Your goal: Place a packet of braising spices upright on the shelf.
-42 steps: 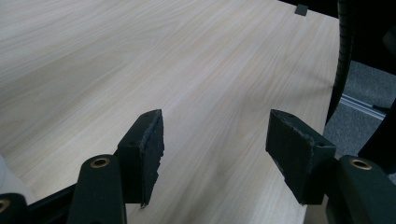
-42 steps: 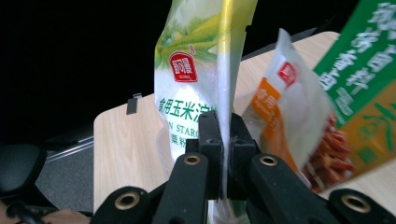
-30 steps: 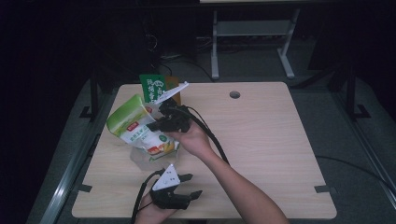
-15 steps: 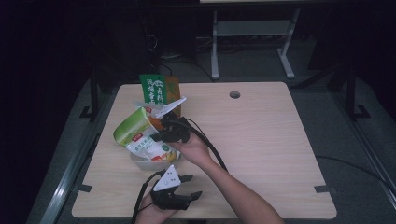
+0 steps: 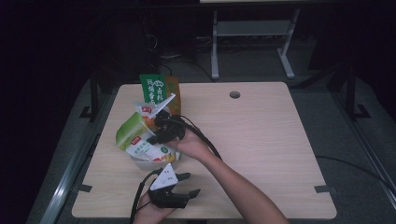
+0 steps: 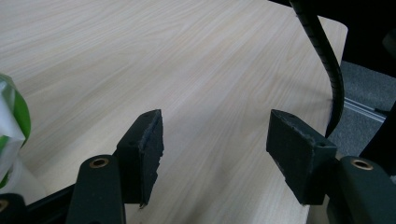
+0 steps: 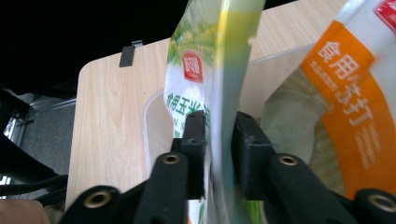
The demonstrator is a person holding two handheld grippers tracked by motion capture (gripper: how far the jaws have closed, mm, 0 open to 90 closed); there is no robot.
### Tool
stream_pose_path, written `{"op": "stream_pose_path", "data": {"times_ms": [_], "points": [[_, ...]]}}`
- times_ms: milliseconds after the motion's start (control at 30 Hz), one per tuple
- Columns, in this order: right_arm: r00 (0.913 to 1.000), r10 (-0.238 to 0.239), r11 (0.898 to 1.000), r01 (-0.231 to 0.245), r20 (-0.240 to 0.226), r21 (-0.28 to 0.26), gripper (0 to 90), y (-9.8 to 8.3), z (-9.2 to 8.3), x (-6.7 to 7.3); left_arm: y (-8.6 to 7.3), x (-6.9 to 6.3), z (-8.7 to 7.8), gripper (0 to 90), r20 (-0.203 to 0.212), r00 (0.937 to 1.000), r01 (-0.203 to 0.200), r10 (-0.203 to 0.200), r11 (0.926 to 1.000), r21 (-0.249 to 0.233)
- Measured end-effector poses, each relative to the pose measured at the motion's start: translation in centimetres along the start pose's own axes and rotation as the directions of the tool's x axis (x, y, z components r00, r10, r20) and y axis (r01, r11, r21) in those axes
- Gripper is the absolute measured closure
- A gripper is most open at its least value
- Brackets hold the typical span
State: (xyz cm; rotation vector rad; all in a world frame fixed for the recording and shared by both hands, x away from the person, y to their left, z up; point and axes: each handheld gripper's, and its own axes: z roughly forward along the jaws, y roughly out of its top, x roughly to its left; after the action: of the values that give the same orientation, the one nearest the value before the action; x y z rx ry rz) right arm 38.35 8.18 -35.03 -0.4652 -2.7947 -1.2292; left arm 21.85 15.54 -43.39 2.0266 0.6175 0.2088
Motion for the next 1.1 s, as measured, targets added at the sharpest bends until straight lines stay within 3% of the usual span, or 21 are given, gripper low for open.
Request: {"op": "stream_pose_path", "data": {"times_ms": [67,133,200,233,367,433,467,567,667,700,733,767,833,967,1000,1100], "points": [[0.9999,-0.002,1.0,0.002,-0.012,0.01,69.9,0.2,0.2,-0.1,0.0,0.0,0.0,36.3,0.0,1.0,0.0,0.0,1.0,-0.007],[0.9997,-0.021,0.998,0.022,-0.015,0.055,62.8,1.3,0.9,-0.2,0.1,0.1,-0.1,36.3,0.0,1.0,-0.008,0.008,1.0,-0.004],[0.9992,-0.035,0.996,0.036,-0.02,0.077,62.7,1.9,1.2,-0.3,0.1,0.1,-0.1,36.3,0.0,1.0,-0.007,0.007,1.0,-0.001],[0.999,-0.041,0.995,0.042,-0.02,0.086,63.9,2.1,1.4,-0.2,0.1,0.1,0.0,36.3,0.003,1.0,-0.005,0.005,1.0,0.0],[0.9978,-0.06,0.99,0.063,-0.028,0.128,82.5,2.6,1.9,0.0,0.1,0.0,0.1,36.3,0.006,1.0,-0.003,0.003,1.0,-0.002],[0.9979,-0.062,0.99,0.064,-0.021,0.13,85.3,2.6,1.8,0.2,0.2,0.0,0.1,36.4,0.008,1.0,-0.003,0.003,1.0,-0.002],[0.9987,-0.042,0.993,0.045,-0.028,0.113,89.8,2.5,1.5,0.3,0.2,0.0,0.1,36.4,0.006,0.9999,-0.008,0.008,1.0,-0.002],[0.9993,-0.033,0.997,0.034,-0.018,0.075,89.9,2.2,1.0,0.5,0.4,0.0,0.1,36.4,0.008,0.9999,-0.013,0.014,0.9999,-0.008],[1.0,0.003,0.999,-0.003,0.002,-0.043,90.0,2.1,-0.8,0.6,0.5,-0.2,0.2,36.7,0.015,0.9993,-0.034,0.034,0.9994,-0.001],[1.0,0.003,0.999,-0.003,0.002,-0.043,90.0,2.1,-0.8,0.6,0.5,-0.2,0.2,36.8,0.015,0.9993,-0.034,0.034,0.9994,-0.001],[0.9987,0.046,0.99,-0.048,-0.022,-0.135,89.9,1.9,-1.5,0.4,0.4,-0.4,0.3,36.8,0.01,0.9991,-0.042,0.042,0.9991,-0.003],[0.9987,0.046,0.99,-0.048,-0.022,-0.135,89.9,1.9,-1.5,0.4,0.4,-0.4,0.3,36.8,0.01,0.9991,-0.042,0.042,0.9991,-0.003],[0.995,0.079,0.971,-0.091,-0.061,-0.221,90.0,1.3,-1.5,0.2,0.4,-0.4,0.3,37.1,0.015,0.9995,-0.028,0.028,0.9996,-0.007],[0.9937,0.09,0.966,-0.104,-0.067,-0.237,90.0,0.2,-0.7,0.1,0.3,-0.3,0.2,37.3,0.015,0.9994,-0.03,0.03,0.9995,-0.004],[0.9927,0.101,0.969,-0.113,-0.065,-0.22,89.9,-0.8,0.1,-0.1,0.2,-0.4,0.2,37.2,0.017,0.9997,-0.019,0.019,0.9998,-0.003],[0.9926,0.105,0.973,-0.116,-0.061,-0.198,89.8,-1.6,0.8,-0.2,0.2,-0.3,0.2,37.2,0.017,0.9994,-0.03,0.03,0.9996,-0.001]]}}
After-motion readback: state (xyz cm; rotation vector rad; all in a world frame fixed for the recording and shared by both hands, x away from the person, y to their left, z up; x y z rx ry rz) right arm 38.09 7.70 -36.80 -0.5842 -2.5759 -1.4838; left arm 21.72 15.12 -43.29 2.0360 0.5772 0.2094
